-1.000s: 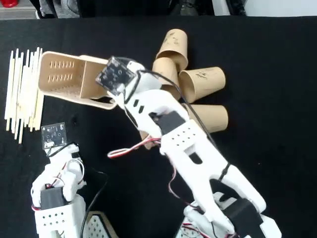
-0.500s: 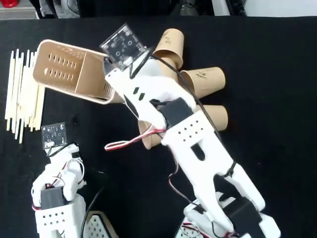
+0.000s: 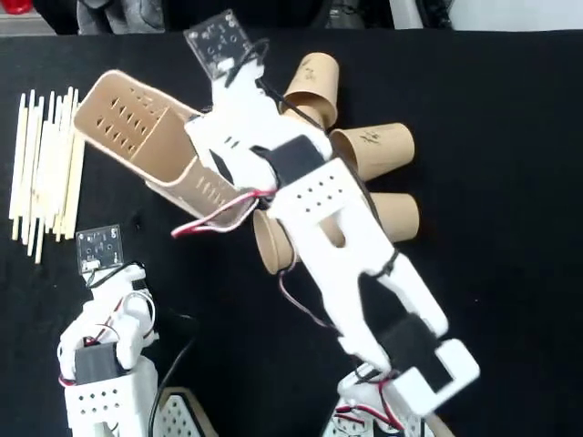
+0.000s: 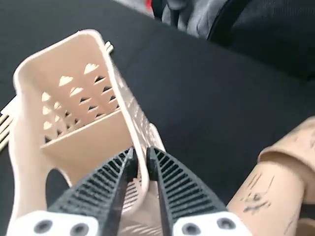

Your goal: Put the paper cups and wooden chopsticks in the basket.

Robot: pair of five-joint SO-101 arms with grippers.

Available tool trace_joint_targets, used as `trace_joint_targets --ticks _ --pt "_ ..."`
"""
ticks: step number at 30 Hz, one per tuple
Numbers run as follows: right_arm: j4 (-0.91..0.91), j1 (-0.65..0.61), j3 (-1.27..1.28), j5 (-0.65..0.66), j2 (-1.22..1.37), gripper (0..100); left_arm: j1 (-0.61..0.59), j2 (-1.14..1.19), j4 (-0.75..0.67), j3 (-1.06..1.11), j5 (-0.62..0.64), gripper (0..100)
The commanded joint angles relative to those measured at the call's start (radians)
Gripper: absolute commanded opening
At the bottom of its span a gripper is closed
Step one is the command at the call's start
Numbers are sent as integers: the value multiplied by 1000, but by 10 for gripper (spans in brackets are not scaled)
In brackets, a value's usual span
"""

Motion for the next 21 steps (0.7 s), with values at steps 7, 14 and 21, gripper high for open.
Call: trace_joint_targets --ticks 7,14,21 --pt "114 20 -219 -66 84 11 10 -2 5 16 8 30" --pt "144 66 -199 11 119 29 10 -2 5 16 8 30" --pt "226 64 -199 71 117 172 10 -2 5 16 8 30"
